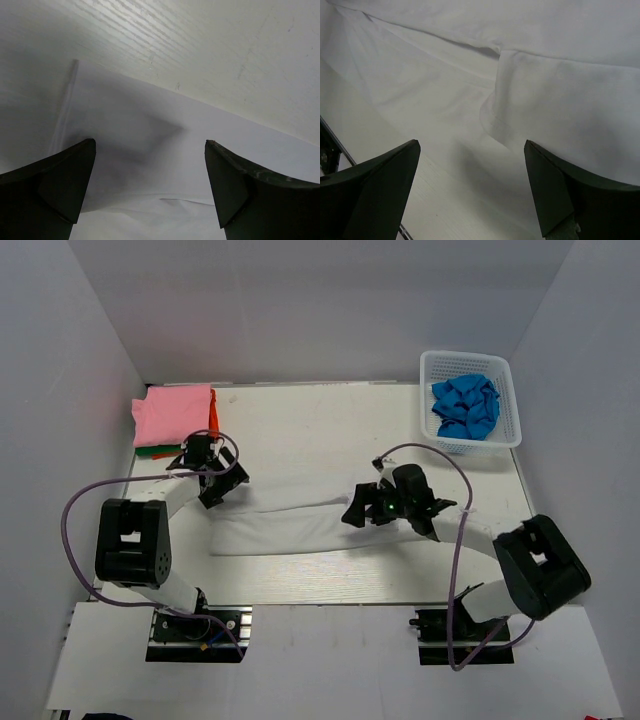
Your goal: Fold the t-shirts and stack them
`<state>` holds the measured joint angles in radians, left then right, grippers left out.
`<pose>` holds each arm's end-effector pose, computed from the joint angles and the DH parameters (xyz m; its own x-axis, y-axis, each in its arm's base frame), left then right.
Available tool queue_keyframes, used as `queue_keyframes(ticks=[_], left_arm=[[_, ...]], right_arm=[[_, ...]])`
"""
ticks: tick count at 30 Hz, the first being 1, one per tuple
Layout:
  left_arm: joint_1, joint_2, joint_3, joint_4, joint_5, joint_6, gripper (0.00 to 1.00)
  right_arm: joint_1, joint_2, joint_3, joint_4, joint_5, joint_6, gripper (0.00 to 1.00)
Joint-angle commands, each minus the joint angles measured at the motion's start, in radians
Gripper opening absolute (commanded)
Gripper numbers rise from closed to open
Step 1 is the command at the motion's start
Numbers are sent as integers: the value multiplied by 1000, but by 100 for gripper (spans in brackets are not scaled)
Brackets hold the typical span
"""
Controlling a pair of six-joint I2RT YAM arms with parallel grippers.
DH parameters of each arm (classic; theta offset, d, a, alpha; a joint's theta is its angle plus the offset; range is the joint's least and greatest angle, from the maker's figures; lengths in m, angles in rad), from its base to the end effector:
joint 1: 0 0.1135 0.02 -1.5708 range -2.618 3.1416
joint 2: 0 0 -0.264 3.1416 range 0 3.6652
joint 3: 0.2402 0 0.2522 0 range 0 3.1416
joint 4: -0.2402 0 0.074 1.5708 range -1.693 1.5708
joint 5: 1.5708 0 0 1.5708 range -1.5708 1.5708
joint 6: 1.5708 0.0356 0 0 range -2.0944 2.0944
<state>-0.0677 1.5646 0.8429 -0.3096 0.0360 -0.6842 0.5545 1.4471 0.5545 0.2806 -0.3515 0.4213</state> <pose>0.2974 -0.0215 0.1667 -0.7177 -0.5844 -0.3786 -0.4743 0.8084 -0.3486 0.2280 0.1556 0.1607 -0.7458 -0.0103 -0.6660 -0.4700 0.7167 0.5152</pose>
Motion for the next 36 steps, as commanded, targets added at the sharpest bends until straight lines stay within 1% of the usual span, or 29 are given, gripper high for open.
queue_keyframes(ticks=[1, 2, 3, 5, 8, 9, 11, 12, 14, 15, 18, 19, 20, 21, 22, 23, 24, 25, 26, 27, 28, 29, 30, 32, 33, 34, 35, 36], left_arm=[[-1, -41, 91, -57, -39, 41, 100], [-1, -57, 105, -57, -28, 51, 100], [-1, -76, 116, -57, -15, 51, 100], [-1, -127, 128, -31, 11, 61, 100], [-11, -150, 119, 30, 100, 86, 100], [-11, -150, 119, 43, 140, 86, 100], [-20, -138, 90, 62, 168, 86, 100], [-32, -103, 90, 72, 168, 86, 100], [-44, -69, 81, 72, 168, 86, 100], [-44, -54, 70, 72, 157, 86, 100], [-55, -20, 6, 119, 137, 86, 100], [-64, -20, -5, 107, 137, 86, 100], [-64, -20, -25, 92, 104, 77, 100], [-64, -20, -42, 80, 85, 77, 100], [-75, -34, -65, 79, 73, 65, 100], [-75, -47, -114, 69, 26, 37, 100], [-84, -89, -140, 69, 7, 25, 100], [-101, -116, -189, 78, 7, 25, 100], [-113, -144, -212, 78, -2, 37, 100], [-127, -171, -234, 87, -2, 37, 100], [-147, -207, -249, 78, -14, 37, 100], [-158, -218, -266, 45, -25, 37, 100], [-170, -227, -278, 31, -34, 26, 100], [-204, -253, -321, 17, -10, -9, 100], [-217, -267, -344, 26, 7, -53, 100], [-249, -284, -396, 39, 60, -83, 100], [-267, -313, -422, 105, 106, -96, 100], [-285, -322, -445, 130, 140, -138, 100]], right_arm=[[-2, -103, 74, -157, 75, -70, 90], [-2, -166, 82, -170, 113, -70, 90], [-8, -178, 85, -217, 130, -41, 90], [-8, -236, 85, -247, 155, -15, 90], [-11, -277, 58, -337, 222, 69, 90], [-18, -287, 50, -395, 303, 126, 90], [-21, -283, 38, -435, 339, 142, 90], [-30, -259, 33, -442, 385, 160, 90], [-37, -229, 25, -451, 384, 171, 90], [-45, -188, 25, -451, 373, 172, 90], [-54, -130, 35, -416, 364, 172, 90], [-64, -88, 47, -402, 377, 183, 90], [-71, -44, 71, -402, 411, 189, 90], [-74, -18, 87, -406, 411, 194, 90], [-83, 34, 103, -417, 408, 195, 90], [-99, 91, 154, -425, 410, 192, 90], [-105, 119, 172, -420, 407, 171, 90], [-120, 212, 189, -431, 404, 166, 90], [-134, 243, 273, -466, 395, 166, 90], [-140, 274, 303, -469, 382, 140, 90], [-143, 326, 355, -472, 362, 134, 90], [-143, 363, 376, -471, 297, 126, 90], [-145, 377, 425, -437, 278, 90, 90], [-145, 441, 468, -442, 289, 71, 90], [-142, 479, 554, -461, 301, 59, 90], [-143, 502, 588, -475, 318, 50, 90], [-140, 574, 714, -539, 347, 6, 90], [-140, 600, 760, -569, 382, -4, 90]])
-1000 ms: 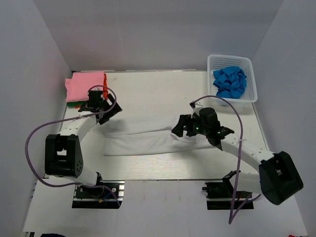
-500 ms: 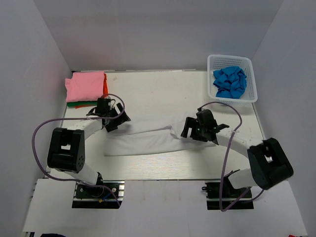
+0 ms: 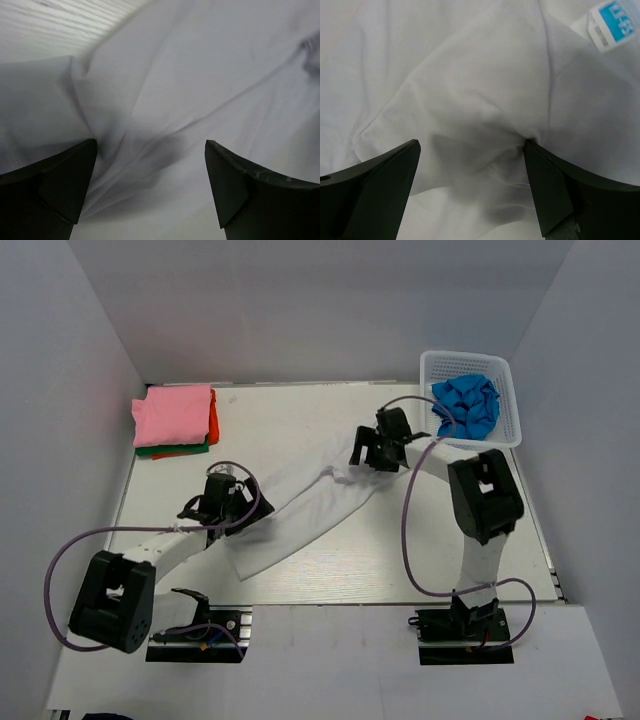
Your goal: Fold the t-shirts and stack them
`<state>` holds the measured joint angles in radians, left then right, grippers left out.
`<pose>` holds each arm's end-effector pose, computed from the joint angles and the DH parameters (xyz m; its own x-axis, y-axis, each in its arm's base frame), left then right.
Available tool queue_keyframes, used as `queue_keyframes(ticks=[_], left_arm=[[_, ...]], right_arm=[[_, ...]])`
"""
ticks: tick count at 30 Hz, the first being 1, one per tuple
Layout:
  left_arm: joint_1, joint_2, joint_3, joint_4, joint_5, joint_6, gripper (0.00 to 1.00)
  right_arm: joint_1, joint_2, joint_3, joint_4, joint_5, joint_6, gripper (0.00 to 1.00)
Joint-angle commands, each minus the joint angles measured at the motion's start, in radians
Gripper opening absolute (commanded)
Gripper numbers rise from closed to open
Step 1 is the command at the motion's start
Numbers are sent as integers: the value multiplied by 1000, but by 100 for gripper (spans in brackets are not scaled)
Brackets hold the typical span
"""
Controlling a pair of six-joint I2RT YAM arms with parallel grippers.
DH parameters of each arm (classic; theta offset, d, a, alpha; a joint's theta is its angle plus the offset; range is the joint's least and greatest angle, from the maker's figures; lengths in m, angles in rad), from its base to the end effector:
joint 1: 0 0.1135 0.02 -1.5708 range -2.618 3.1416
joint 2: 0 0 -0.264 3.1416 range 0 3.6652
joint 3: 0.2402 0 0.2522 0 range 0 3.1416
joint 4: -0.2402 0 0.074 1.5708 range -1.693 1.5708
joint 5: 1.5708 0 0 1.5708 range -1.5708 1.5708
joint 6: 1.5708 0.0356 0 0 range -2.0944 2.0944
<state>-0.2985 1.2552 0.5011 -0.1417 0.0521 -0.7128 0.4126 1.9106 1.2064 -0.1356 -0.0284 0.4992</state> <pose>0.2156 -0.0683 0.1550 -0.7769 -0.4442 -0.4462 -0.2422 0.8650 -0.4394 0.3722 0.1640 0.1680 -0.7990 0.1726 -0.5760 -0.0406 0.9402 0.3382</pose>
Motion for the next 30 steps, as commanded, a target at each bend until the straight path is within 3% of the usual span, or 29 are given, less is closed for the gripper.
queue_keyframes(ticks=[1, 3, 9, 15, 20, 22, 27, 30], left_arm=[[-76, -13, -131, -18, 173, -125, 100], [-140, -13, -131, -13, 186, -152, 100], [-327, 91, -95, -13, 186, -197, 100], [-520, 223, 3, -22, 157, -197, 100], [-648, 187, 103, -28, 79, -179, 100], [-692, 168, 143, -132, 4, -178, 100], [-734, 58, 211, -220, -167, -178, 100], [-734, 21, 275, -355, -361, -197, 100]], right_arm=[[6, 163, 152, -200, 64, -117, 90], [9, 263, 307, -235, 96, -123, 90], [14, 479, 648, -335, -7, -212, 90], [23, 577, 755, -329, 24, -254, 90], [22, 619, 904, -369, 67, -290, 90], [29, 595, 921, -384, 61, -318, 90], [49, 452, 839, -360, 110, -366, 90], [63, 343, 757, -358, 156, -361, 90]])
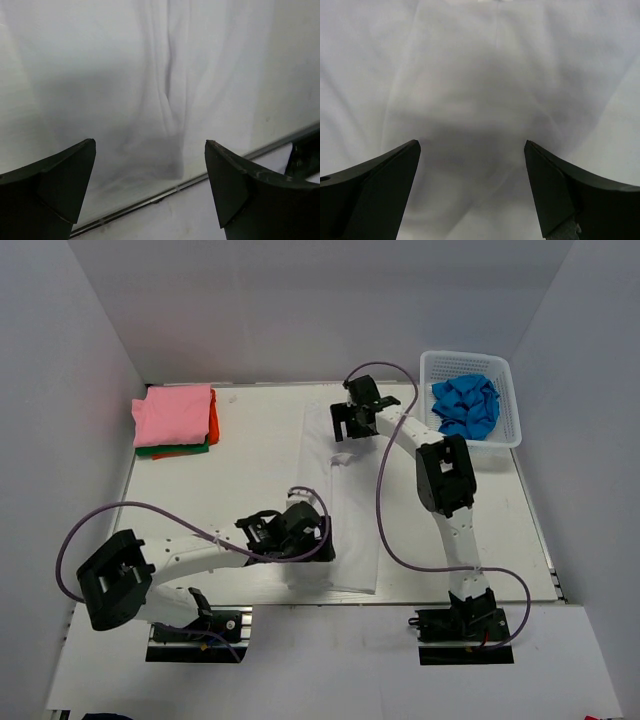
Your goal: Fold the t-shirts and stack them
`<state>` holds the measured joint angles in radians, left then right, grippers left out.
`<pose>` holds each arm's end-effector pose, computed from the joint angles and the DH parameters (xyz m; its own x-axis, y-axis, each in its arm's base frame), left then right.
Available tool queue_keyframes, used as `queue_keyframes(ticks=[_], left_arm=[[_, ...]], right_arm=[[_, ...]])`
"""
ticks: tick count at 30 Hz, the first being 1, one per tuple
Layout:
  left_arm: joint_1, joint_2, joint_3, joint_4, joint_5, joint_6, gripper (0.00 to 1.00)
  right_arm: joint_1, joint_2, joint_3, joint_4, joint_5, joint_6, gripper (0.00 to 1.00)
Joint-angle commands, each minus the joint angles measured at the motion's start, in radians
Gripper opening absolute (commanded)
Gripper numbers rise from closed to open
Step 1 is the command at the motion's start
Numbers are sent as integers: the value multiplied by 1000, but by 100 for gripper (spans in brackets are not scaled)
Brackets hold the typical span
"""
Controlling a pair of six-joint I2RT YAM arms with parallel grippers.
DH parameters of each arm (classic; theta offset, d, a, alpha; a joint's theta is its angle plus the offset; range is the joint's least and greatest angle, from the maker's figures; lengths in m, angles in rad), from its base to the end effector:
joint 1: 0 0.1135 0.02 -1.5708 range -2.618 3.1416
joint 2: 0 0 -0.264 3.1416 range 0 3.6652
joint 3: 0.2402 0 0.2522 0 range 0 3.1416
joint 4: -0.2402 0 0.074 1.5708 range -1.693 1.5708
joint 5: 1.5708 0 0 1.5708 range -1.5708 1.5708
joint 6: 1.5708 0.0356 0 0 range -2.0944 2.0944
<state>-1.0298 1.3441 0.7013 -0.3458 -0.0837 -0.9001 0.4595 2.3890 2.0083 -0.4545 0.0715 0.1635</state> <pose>0.1328 -0.2152 0.1805 -0.9180 0.0121 -0.3965 0.1792 0.9043 -0.3874 0.4814 0.2354 0.1774 -0.7207 -0.1755 -0.6707 -0.2859 0.9566 0.0570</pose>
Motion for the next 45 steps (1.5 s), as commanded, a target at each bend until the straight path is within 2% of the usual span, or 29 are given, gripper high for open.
queue_keyframes(ticks=[1, 5, 9, 11, 13, 15, 17, 18, 22, 28, 33, 35, 36, 37, 38, 41, 42, 44, 45], left_arm=[[-3, -68, 99, -185, -313, -25, 100], [8, -68, 150, -335, -483, -83, 100], [28, -77, 153, -370, -620, -167, 100], [28, -86, 139, -346, -633, -189, 100], [53, -86, 130, -312, -601, -129, 100], [66, -53, 139, -328, -600, -149, 100], [102, -42, 139, -312, -573, -140, 100], [112, -42, 115, -235, -506, -108, 100], [154, -51, 56, -75, -299, 67, 100], [185, -120, 6, -21, -127, 181, 100], [185, -108, -26, -12, -4, 245, 100], [185, -95, -51, -12, -4, 245, 100], [185, -95, -63, -12, -4, 233, 100], [185, -95, -72, -12, 7, 233, 100], [185, -95, -91, -12, 7, 233, 100], [185, -149, -115, -12, 33, 222, 100], [185, -149, -132, 14, 33, 231, 98], [185, -160, -152, 37, 68, 240, 97], [185, -143, -152, 54, 82, 240, 93]], right_arm=[[21, -202, -65, -35, 77, -25, 90], [57, -313, -221, -52, 117, -4, 90], [108, -373, -359, -26, 114, 27, 90], [136, -399, -431, -1, 93, 47, 90], [152, -396, -480, 34, 61, 71, 90], [169, -370, -442, 40, 39, 74, 90], [177, -311, -389, -11, 43, 74, 90], [188, -253, -319, -51, 62, 71, 90], [189, -159, -246, -110, 99, 112, 90], [182, -35, -137, -113, 111, 125, 90], [177, 7, 52, -176, 82, 105, 90], [186, -92, 17, -173, 86, 105, 90], [189, -175, -106, -118, 83, 103, 90], [192, -215, -155, -95, 74, 105, 90], [185, -300, -298, -28, 64, 135, 90], [186, -460, -436, 45, 54, 168, 90], [186, -564, -559, 65, 56, 185, 90], [186, -655, -667, 63, 59, 231, 90], [185, -715, -703, 63, 45, 244, 90]])
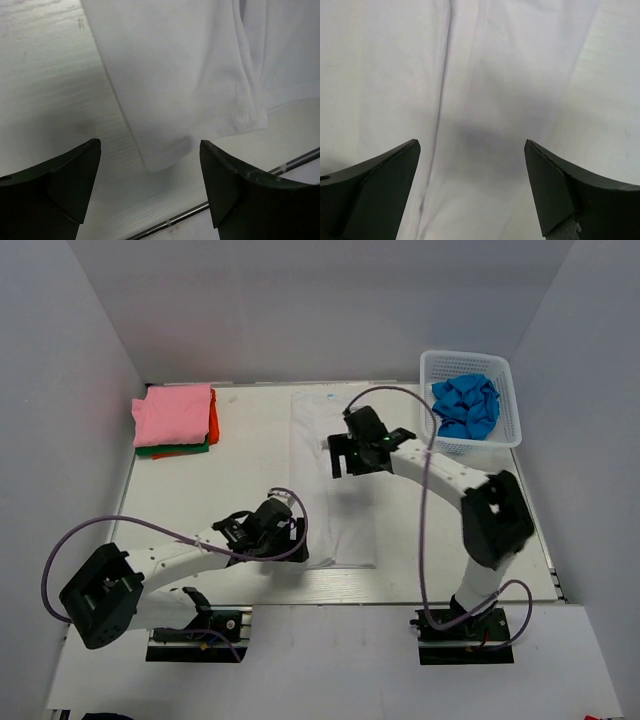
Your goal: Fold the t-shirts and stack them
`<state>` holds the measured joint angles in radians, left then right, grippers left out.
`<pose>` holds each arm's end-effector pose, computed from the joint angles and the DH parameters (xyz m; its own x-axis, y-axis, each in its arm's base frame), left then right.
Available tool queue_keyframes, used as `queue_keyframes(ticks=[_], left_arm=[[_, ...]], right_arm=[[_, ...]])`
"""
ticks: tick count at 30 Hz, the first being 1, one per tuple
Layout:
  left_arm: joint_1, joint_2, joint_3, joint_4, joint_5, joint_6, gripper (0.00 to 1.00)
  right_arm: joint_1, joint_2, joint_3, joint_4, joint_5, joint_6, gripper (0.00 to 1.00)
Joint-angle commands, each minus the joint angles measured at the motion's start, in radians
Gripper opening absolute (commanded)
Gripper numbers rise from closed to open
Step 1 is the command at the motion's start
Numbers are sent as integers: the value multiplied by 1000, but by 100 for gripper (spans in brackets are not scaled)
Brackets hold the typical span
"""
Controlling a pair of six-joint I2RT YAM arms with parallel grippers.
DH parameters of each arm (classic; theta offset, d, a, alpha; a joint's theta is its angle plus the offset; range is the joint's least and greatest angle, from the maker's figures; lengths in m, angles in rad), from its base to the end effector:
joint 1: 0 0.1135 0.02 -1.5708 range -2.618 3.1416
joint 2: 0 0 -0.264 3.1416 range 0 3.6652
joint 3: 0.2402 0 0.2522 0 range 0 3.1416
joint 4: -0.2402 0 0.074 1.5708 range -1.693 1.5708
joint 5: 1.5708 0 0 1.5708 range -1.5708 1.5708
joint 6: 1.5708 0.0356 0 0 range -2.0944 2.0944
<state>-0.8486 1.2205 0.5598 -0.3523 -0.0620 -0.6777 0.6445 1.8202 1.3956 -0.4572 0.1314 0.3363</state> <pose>0.1455 -0.1618 0.1656 -0.8929 0.0668 -0.4453 0.2149 0.9323 -0.2909 0.3246 0.2381 0.2387 -0.7571 -0.1597 -0.6335 -0.2958 0.9484 0.1143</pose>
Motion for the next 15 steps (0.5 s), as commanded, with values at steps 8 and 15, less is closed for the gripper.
queue_keyframes(ticks=[8, 15], left_arm=[[-6, 85, -20, 82, 117, 64, 66], [-6, 48, -64, 82, 117, 64, 52]], right_arm=[[3, -466, -573, 90, -249, 165, 90], [12, -565, -707, 68, -421, 141, 90]])
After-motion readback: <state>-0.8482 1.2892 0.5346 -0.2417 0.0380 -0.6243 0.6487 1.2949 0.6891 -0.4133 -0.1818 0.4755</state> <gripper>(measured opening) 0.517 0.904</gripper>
